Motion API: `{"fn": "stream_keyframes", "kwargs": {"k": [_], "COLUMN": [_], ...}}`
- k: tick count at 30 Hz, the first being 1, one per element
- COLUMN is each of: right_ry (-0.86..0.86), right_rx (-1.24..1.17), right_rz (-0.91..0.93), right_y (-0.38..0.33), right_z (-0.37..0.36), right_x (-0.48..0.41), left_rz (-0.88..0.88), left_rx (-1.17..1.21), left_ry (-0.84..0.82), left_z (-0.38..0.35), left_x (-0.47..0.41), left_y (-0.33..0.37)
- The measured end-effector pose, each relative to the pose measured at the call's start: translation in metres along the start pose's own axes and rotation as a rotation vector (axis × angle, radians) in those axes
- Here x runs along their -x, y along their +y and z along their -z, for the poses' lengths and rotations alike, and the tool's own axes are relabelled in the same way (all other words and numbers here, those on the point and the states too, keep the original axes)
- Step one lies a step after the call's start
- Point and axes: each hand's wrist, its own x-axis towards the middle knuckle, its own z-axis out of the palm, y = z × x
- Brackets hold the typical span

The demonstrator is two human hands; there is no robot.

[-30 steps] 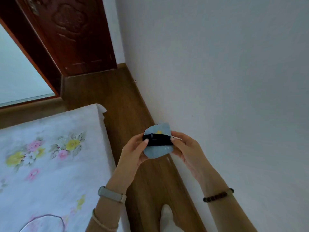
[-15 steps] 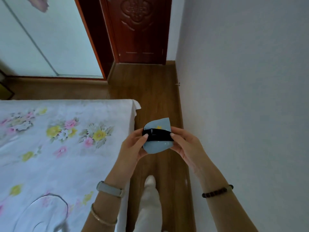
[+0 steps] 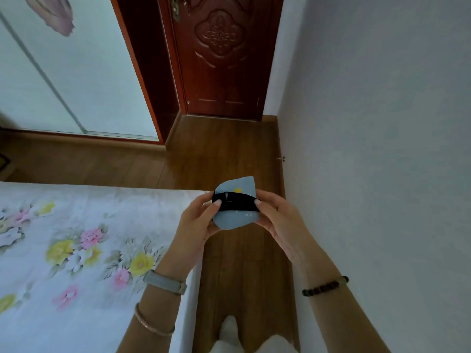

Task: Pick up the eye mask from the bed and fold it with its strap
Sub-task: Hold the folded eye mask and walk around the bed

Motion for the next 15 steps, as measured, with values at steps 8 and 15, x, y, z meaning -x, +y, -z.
{"fn": "stream_keyframes", "kwargs": {"k": [8,15], "right_ry": [-0.028,-0.126], "right_rx": [0.045,0.062], "right_rz": [-0.042,-0.082], "right_y": [-0.033,-0.066], "right_z": [-0.007,-0.008], "right_x": [-0.125,-0.263], "left_rz": [-0.008,-0.013], "left_rx": [0.007,0.04], "left_ry": [0.04,0.152], "left_z": [0.01,0.014], "left_x": [-0.115,-0.236], "left_y": [0.022,0.041]}}
